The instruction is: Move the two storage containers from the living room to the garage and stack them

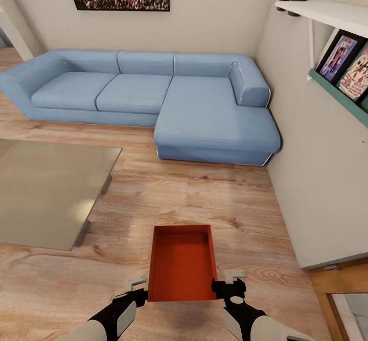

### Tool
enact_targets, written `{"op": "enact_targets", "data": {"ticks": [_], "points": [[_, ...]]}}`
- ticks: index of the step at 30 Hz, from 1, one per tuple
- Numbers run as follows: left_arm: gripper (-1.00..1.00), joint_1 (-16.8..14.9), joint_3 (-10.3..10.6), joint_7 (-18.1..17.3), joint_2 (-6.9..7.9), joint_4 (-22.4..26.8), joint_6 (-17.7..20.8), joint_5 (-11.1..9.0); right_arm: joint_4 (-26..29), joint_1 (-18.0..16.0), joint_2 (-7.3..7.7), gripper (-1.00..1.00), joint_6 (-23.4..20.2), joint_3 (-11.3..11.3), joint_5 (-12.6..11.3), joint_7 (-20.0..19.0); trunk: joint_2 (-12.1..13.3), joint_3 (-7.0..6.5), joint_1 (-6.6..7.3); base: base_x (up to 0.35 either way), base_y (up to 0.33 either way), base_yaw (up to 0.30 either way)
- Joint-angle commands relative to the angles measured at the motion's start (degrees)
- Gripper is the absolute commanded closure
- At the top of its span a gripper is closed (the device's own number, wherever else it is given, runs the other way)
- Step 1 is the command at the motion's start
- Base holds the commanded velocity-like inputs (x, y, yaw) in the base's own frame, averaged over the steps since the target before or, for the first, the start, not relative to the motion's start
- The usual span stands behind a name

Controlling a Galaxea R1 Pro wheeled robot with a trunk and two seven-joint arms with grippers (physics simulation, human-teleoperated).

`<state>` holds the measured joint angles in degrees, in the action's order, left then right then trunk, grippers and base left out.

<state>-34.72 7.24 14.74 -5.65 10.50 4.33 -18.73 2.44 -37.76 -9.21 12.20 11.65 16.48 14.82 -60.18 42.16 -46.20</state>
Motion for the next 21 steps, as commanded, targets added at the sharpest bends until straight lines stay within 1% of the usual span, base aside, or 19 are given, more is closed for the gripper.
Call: {"op": "enact_targets", "data": {"ticks": [1,21], "points": [[-1.00,0.00,0.49,0.37,0.02,0.14,0.33,-0.44,-0.06,-0.04,-0.02,-1.00,0.17,0.48,0.57,0.21,-0.44,0.22,-0.23,0.000,0.000,0.000],[-1.00,0.00,0.49,0.38,0.20,0.14,0.26,-0.61,-0.06,-0.04,-0.11,-1.00,0.37,0.48,0.66,0.21,-8.46,3.81,-4.62,0.000,0.000,0.000]]}}
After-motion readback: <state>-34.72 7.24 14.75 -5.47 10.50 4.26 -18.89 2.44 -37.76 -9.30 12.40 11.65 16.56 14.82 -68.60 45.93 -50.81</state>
